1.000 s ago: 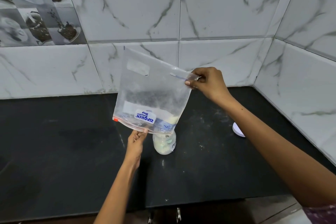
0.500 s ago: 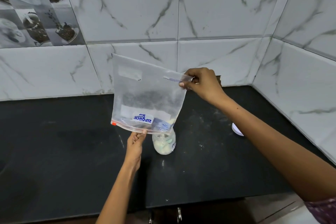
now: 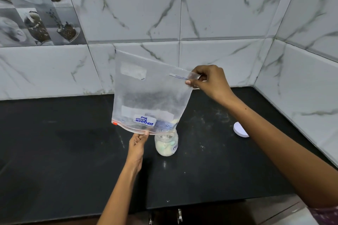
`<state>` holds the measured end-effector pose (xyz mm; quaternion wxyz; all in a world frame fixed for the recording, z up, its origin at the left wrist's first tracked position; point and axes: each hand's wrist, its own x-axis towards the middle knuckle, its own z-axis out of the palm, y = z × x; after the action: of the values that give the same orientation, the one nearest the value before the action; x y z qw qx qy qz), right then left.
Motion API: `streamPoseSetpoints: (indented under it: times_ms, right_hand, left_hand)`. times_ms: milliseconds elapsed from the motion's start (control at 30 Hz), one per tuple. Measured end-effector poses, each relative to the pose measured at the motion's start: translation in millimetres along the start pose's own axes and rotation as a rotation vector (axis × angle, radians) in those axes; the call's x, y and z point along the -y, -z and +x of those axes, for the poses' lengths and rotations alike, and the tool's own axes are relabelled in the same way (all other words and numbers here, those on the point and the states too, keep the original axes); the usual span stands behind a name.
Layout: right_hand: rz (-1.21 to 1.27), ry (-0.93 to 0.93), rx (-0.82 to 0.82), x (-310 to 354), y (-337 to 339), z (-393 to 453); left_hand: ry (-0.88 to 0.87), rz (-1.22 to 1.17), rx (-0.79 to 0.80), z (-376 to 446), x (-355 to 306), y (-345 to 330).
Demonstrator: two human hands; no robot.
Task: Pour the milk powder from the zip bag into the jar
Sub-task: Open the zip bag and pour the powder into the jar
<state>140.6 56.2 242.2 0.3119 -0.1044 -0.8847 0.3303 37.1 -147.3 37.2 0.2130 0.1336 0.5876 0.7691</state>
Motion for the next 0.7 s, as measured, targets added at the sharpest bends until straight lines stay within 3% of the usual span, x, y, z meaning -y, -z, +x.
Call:
streamPoseSetpoints:
  times_ms: [300, 700]
  right_hand:
    - [-0.057, 0.051, -0.003, 4, -5, -6]
    - [0.085, 0.018, -0.073, 5, -14, -3]
  left_hand:
    - [-0.014, -0.022, 0.001, -3, 1, -1]
    - [0.006, -0.062, -0.034, -3, 5, 2]
